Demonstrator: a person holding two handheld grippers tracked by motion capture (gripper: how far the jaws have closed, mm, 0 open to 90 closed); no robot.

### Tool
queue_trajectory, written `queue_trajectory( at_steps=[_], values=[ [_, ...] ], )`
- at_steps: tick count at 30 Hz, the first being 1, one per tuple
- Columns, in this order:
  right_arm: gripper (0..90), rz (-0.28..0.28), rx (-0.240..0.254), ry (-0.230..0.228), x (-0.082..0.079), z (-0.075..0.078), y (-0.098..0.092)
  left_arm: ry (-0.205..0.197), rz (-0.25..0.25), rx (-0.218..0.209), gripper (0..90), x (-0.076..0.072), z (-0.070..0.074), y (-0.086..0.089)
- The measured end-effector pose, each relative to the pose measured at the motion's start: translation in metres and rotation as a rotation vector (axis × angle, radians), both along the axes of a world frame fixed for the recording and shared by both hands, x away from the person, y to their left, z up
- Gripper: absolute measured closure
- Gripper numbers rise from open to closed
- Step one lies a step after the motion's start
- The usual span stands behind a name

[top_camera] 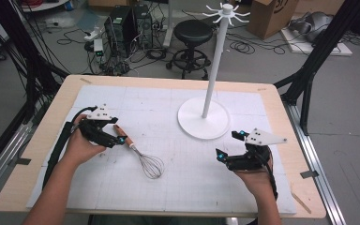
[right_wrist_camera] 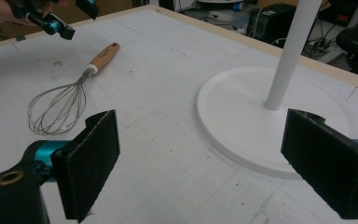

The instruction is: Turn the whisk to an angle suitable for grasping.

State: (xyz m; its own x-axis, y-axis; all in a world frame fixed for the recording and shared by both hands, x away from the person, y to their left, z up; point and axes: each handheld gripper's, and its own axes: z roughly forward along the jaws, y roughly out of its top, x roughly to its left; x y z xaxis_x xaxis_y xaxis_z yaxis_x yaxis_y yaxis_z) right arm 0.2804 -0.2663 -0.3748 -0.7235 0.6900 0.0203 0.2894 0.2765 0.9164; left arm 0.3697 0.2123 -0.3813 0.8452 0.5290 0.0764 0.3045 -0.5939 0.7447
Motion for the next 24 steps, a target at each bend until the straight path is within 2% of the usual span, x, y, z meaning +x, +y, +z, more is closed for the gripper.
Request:
queue_trajectory(
  at_steps=[1, 2, 4, 6, 9, 11, 15, 17, 19, 21, 24],
  values=[
    [10.6, 0.0, 0.0, -0.002, 0.0, 0.0, 0.0, 0.004, -0.037, 0.028, 17.3, 0.003, 0.002, -0.003],
    [10.6, -0.001, -0.004, -0.004, 0.0, 0.0, -0.001, 0.007, -0.057, 0.035, 16.8, 0.005, 0.002, -0.005],
    [10.6, 0.001, -0.004, -0.002, 0.001, -0.001, 0.0, 0.035, -0.103, 0.071, 16.6, 0.01, 0.001, -0.01],
    [10.6, 0.003, -0.005, 0.002, 0.001, -0.001, 0.001, 0.055, -0.153, 0.125, 16.4, 0.016, -0.002, -0.015],
    [10.6, 0.003, -0.008, -0.002, 0.0, -0.001, 0.001, 0.098, -0.178, 0.175, 16.3, 0.022, -0.009, -0.019],
    [10.6, 0.0, -0.006, 0.004, 0.0, -0.001, 0.0, 0.115, -0.21, 0.228, 15.2, 0.027, -0.014, -0.021],
    [10.6, 0.0, -0.006, 0.003, 0.0, -0.002, -0.001, 0.135, -0.278, 0.271, 15.3, 0.032, -0.025, -0.028],
    [10.6, -0.003, -0.007, 0.007, 0.0, -0.002, -0.002, 0.148, -0.323, 0.312, 15.8, 0.032, -0.035, -0.033],
    [10.6, -0.006, -0.005, 0.007, 0.001, -0.003, -0.002, 0.159, -0.342, 0.362, 15.8, 0.033, -0.045, -0.037],
    [10.6, -0.006, -0.006, 0.01, 0.001, -0.003, -0.003, 0.192, -0.35, 0.341, 17.0, 0.035, -0.044, -0.036],
    [10.6, -0.01, -0.004, 0.011, 0.001, -0.003, -0.004, 0.219, -0.382, 0.329, 35.6, 0.033, -0.04, -0.034]
  ],
)
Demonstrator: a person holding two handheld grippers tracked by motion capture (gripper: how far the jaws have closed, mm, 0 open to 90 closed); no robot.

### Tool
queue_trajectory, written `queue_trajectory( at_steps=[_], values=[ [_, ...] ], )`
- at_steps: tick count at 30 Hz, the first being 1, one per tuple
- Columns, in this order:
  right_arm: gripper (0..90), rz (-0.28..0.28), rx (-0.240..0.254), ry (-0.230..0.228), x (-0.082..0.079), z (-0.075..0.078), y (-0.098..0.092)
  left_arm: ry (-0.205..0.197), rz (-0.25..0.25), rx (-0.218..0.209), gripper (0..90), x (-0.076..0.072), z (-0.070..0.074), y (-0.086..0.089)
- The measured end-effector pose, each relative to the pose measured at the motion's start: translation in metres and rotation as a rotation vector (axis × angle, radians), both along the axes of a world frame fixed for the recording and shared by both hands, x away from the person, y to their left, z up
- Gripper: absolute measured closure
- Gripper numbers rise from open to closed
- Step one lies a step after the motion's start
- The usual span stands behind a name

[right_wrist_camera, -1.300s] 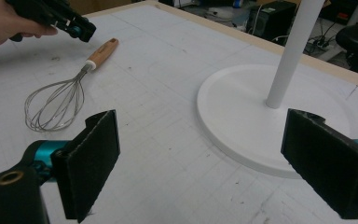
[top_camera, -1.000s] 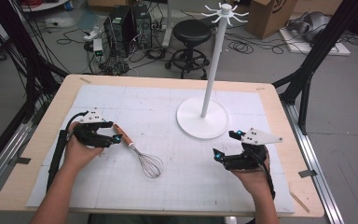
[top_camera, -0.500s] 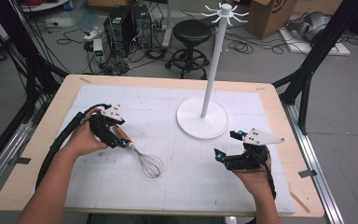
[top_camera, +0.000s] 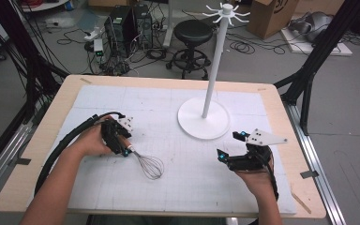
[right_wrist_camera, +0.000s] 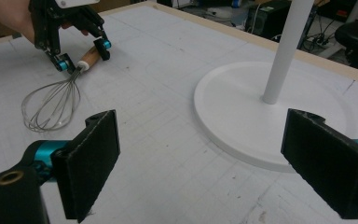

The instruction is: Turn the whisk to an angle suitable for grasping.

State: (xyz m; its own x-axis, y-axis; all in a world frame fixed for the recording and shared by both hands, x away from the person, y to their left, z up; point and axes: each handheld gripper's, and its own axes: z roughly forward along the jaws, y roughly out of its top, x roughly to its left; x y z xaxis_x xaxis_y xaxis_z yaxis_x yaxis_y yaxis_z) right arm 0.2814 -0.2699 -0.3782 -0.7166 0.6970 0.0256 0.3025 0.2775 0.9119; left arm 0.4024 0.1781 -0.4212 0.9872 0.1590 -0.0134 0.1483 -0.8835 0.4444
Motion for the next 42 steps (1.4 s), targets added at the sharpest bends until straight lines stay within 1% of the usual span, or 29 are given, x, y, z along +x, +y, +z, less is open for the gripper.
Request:
queue_trajectory(
  at_steps=[1, 2, 4, 6, 9, 10, 11, 14, 17, 19, 21, 22, 23, 25, 27, 32, 36, 40, 42],
  values=[
    [10.6, 0.0, 0.001, -0.002, 0.0, 0.0, 0.0, 0.006, -0.007, -0.002, 44.6, -0.002, 0.002, 0.0],
    [10.6, 0.0, 0.001, -0.001, 0.0, 0.0, 0.0, 0.011, -0.01, 0.005, 49.5, -0.003, 0.003, 0.0],
    [10.6, 0.001, 0.001, -0.005, 0.0, 0.0, 0.0, 0.001, -0.018, 0.016, 52.1, -0.007, 0.003, -0.001],
    [10.6, 0.002, 0.002, -0.008, -0.001, 0.001, 0.0, 0.005, -0.025, 0.013, 54.6, -0.01, 0.004, -0.002],
    [10.6, -0.001, 0.002, -0.01, -0.002, 0.002, -0.001, 0.027, -0.044, -0.02, 61.6, -0.016, 0.004, -0.005],
    [10.6, -0.001, 0.004, -0.011, -0.002, 0.003, -0.001, 0.025, -0.045, -0.037, 63.9, -0.019, 0.004, -0.006],
    [10.6, -0.002, 0.005, -0.013, -0.002, 0.003, -0.001, 0.021, -0.05, -0.045, 65.6, -0.022, 0.004, -0.008],
    [10.6, -0.001, 0.002, -0.019, -0.003, 0.004, -0.001, -0.012, -0.051, -0.066, 67.7, -0.03, 0.002, -0.012],
    [10.6, -0.001, 0.002, -0.02, -0.003, 0.004, -0.001, -0.013, -0.046, -0.09, 68.8, -0.034, 0.001, -0.016],
    [10.6, -0.003, 0.005, -0.019, -0.004, 0.005, -0.001, -0.02, -0.062, -0.1, 69.8, -0.037, 0.001, -0.022],
    [10.6, -0.006, 0.006, -0.026, -0.004, 0.006, -0.002, -0.036, -0.076, -0.108, 71.0, -0.041, 0.0, -0.031],
    [10.6, -0.006, 0.007, -0.026, -0.004, 0.007, -0.002, -0.045, -0.075, -0.114, 71.2, -0.043, -0.001, -0.036],
    [10.6, -0.008, 0.009, -0.029, -0.004, 0.007, -0.003, -0.061, -0.082, -0.113, 71.2, -0.044, -0.001, -0.041],
    [10.6, -0.013, 0.012, -0.032, -0.005, 0.009, -0.004, -0.08, -0.076, -0.112, 71.2, -0.046, -0.001, -0.05],
    [10.6, -0.013, 0.014, -0.037, -0.005, 0.009, -0.005, -0.088, -0.068, -0.128, 71.3, -0.047, -0.002, -0.061],
    [10.7, -0.017, 0.018, -0.041, -0.006, 0.011, -0.008, -0.076, -0.078, -0.156, 71.3, -0.049, -0.003, -0.093],
    [10.7, -0.018, 0.024, -0.05, -0.007, 0.012, -0.01, -0.067, -0.114, -0.184, 71.3, -0.052, -0.005, -0.126],
    [10.7, -0.026, 0.034, -0.059, -0.009, 0.015, -0.014, -0.06, -0.151, -0.196, 71.3, -0.055, -0.005, -0.159],
    [10.7, -0.027, 0.041, -0.06, -0.01, 0.016, -0.016, -0.06, -0.17, -0.2, 71.2, -0.057, -0.006, -0.172]
  ],
)
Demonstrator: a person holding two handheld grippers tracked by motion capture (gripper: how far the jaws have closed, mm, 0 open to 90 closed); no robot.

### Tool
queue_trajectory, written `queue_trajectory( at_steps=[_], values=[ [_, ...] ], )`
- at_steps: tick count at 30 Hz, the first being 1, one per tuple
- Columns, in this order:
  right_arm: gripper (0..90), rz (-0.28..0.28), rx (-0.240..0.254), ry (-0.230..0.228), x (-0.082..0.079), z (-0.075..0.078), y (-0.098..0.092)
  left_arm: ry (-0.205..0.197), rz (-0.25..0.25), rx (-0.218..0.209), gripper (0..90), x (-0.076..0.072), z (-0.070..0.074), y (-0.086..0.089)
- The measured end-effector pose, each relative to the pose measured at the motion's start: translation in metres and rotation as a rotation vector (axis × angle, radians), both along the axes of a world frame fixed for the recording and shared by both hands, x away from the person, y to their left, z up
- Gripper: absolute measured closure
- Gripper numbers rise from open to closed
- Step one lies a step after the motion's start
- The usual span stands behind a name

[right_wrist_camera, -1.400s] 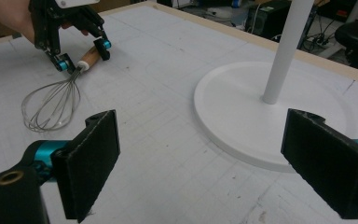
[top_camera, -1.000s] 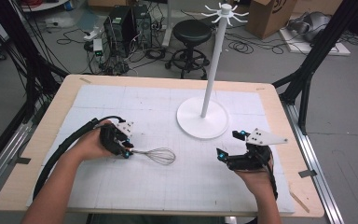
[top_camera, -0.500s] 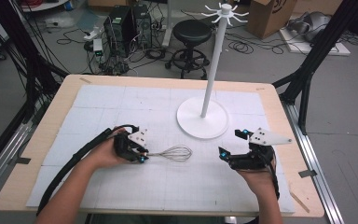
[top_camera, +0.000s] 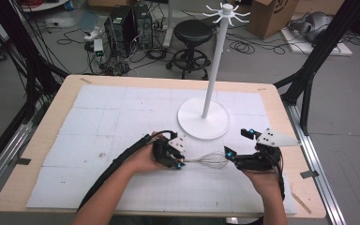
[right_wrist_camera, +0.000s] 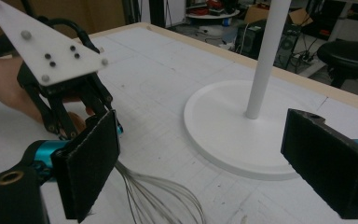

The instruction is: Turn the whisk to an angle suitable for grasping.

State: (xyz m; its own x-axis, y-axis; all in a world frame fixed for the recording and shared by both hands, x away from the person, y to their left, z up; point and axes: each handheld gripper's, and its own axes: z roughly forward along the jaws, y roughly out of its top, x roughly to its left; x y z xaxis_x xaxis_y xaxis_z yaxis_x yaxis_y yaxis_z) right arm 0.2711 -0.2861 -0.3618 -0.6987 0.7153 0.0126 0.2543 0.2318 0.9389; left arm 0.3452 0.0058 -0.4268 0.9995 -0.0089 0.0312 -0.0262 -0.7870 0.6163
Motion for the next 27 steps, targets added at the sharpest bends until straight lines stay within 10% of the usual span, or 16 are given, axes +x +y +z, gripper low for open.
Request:
queue_trajectory(
  at_steps=[12, 23, 27],
  values=[
    [10.7, -0.009, 0.006, 0.002, 0.0, -0.002, -0.005, 0.018, 0.002, -0.023, 52.2, -0.001, 0.003, 0.001],
    [10.7, 0.003, -0.005, 0.011, -0.001, -0.002, -0.001, 0.095, 0.135, -0.262, 34.2, -0.006, 0.023, 0.08],
    [10.7, 0.005, -0.014, 0.009, -0.001, -0.002, 0.0, 0.119, 0.222, -0.288, 23.6, -0.015, 0.021, 0.112]
  ],
)
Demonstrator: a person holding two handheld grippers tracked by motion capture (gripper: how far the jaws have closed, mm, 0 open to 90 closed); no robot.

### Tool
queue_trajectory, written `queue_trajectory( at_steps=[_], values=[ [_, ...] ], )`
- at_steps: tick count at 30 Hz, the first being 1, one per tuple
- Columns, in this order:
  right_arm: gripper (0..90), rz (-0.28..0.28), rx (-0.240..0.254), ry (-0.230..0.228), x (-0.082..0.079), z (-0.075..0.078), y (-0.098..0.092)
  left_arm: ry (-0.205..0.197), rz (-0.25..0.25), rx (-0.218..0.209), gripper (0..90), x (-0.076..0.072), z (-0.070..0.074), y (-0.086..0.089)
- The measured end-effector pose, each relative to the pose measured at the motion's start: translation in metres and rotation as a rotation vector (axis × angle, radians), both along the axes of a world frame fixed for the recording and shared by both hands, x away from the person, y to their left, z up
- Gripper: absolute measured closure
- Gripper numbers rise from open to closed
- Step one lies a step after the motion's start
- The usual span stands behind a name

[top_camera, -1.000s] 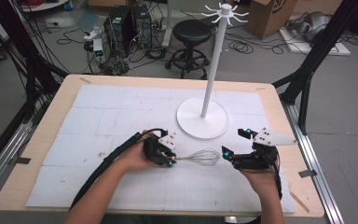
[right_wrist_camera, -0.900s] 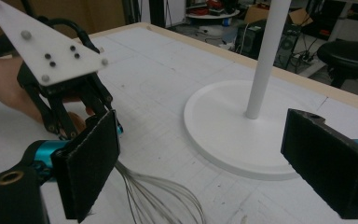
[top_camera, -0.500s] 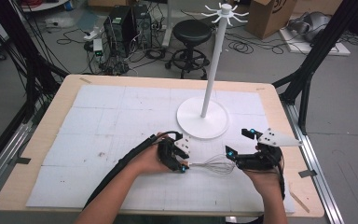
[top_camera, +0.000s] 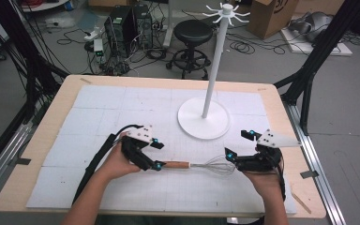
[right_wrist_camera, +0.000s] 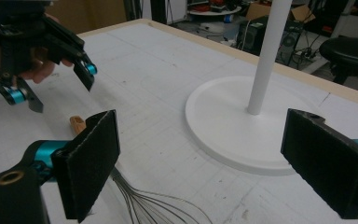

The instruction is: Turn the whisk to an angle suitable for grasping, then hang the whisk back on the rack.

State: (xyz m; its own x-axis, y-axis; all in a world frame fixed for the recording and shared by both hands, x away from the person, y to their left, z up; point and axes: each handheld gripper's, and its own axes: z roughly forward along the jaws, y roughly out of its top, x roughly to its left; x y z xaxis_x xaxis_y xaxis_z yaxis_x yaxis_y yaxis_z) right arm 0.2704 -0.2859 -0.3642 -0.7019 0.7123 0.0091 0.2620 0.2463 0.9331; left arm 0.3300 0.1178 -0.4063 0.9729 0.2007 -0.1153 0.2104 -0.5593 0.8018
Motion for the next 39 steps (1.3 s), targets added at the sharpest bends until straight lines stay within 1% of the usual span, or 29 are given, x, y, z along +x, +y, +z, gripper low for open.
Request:
queue_trajectory(
  at_steps=[1, 2, 3, 4, 6, 9, 10, 11, 12, 13, 14, 15, 18, 22, 25, 27, 29, 31, 33, 35, 36, 37, 39],
  values=[
    [10.7, 0.001, -0.004, 0.004, 0.0, -0.001, 0.001, 0.012, 0.017, -0.001, 18.7, -0.003, -0.002, 0.005],
    [10.7, 0.002, -0.007, 0.006, 0.001, -0.001, 0.002, 0.019, 0.029, 0.0, 15.9, -0.005, -0.003, 0.009],
    [10.7, 0.004, -0.011, 0.007, 0.001, -0.002, 0.003, 0.015, 0.04, -0.008, 14.6, -0.007, -0.004, 0.013],
    [10.7, 0.004, -0.016, 0.01, 0.002, -0.002, 0.004, 0.01, 0.047, -0.027, 13.9, -0.009, -0.005, 0.017],
    [10.7, 0.007, -0.017, 0.021, 0.002, -0.003, 0.006, 0.005, 0.062, -0.043, 13.7, -0.008, -0.002, 0.022],
    [10.7, 0.011, -0.023, 0.019, 0.002, -0.003, 0.009, -0.003, 0.085, -0.097, 10.8, -0.01, 0.004, 0.031],
    [10.7, 0.014, -0.025, 0.022, 0.002, -0.003, 0.01, -0.006, 0.096, -0.109, 9.2, -0.012, 0.005, 0.034],
    [10.7, 0.015, -0.028, 0.02, 0.002, -0.003, 0.011, -0.012, 0.107, -0.109, 6.0, -0.013, 0.006, 0.038],
    [10.7, 0.016, -0.025, 0.025, 0.002, -0.004, 0.011, -0.006, 0.121, -0.108, 2.8, -0.015, 0.005, 0.041],
    [10.7, 0.019, -0.023, 0.026, 0.003, -0.004, 0.012, 0.002, 0.126, -0.104, 1.6, -0.017, 0.004, 0.045],
    [10.7, 0.022, -0.022, 0.028, 0.004, -0.004, 0.013, 0.002, 0.127, -0.103, 1.6, -0.018, 0.003, 0.048],
    [10.7, 0.025, -0.021, 0.035, 0.005, -0.005, 0.014, -0.006, 0.13, -0.098, 1.6, -0.02, 0.002, 0.052],
    [10.7, 0.026, -0.026, 0.041, 0.01, -0.006, 0.015, -0.021, 0.152, -0.107, 1.6, -0.021, 0.005, 0.063],
    [10.7, 0.035, -0.045, 0.048, 0.01, -0.007, 0.018, -0.04, 0.183, -0.144, 1.6, -0.021, 0.012, 0.078],
    [10.7, 0.032, -0.045, 0.045, 0.01, -0.007, 0.018, -0.057, 0.207, -0.163, 1.6, -0.02, 0.014, 0.088],
    [10.7, 0.033, -0.045, 0.048, 0.012, -0.008, 0.018, -0.048, 0.231, -0.163, 1.6, -0.018, 0.012, 0.096],
    [10.7, 0.034, -0.045, 0.059, 0.014, -0.01, 0.02, -0.048, 0.248, -0.164, 1.6, -0.017, 0.01, 0.101],
    [10.7, 0.042, -0.055, 0.063, 0.016, -0.011, 0.023, -0.048, 0.254, -0.169, 1.6, -0.016, 0.01, 0.105],
    [10.7, 0.051, -0.064, 0.066, 0.017, -0.012, 0.025, -0.058, 0.256, -0.172, 1.6, -0.016, 0.011, 0.106],
    [10.7, 0.047, -0.07, 0.068, 0.016, -0.012, 0.026, -0.059, 0.254, -0.18, 1.6, -0.016, 0.011, 0.105],
    [10.7, 0.047, -0.072, 0.06, 0.016, -0.012, 0.025, -0.06, 0.255, -0.174, 1.6, -0.017, 0.01, 0.104],
    [10.7, 0.049, -0.064, 0.061, 0.016, -0.012, 0.025, -0.06, 0.256, -0.169, 1.6, -0.016, 0.01, 0.104],
    [10.7, 0.048, -0.063, 0.058, 0.015, -0.01, 0.025, -0.058, 0.259, -0.158, 1.6, -0.016, 0.009, 0.103]
  ],
)
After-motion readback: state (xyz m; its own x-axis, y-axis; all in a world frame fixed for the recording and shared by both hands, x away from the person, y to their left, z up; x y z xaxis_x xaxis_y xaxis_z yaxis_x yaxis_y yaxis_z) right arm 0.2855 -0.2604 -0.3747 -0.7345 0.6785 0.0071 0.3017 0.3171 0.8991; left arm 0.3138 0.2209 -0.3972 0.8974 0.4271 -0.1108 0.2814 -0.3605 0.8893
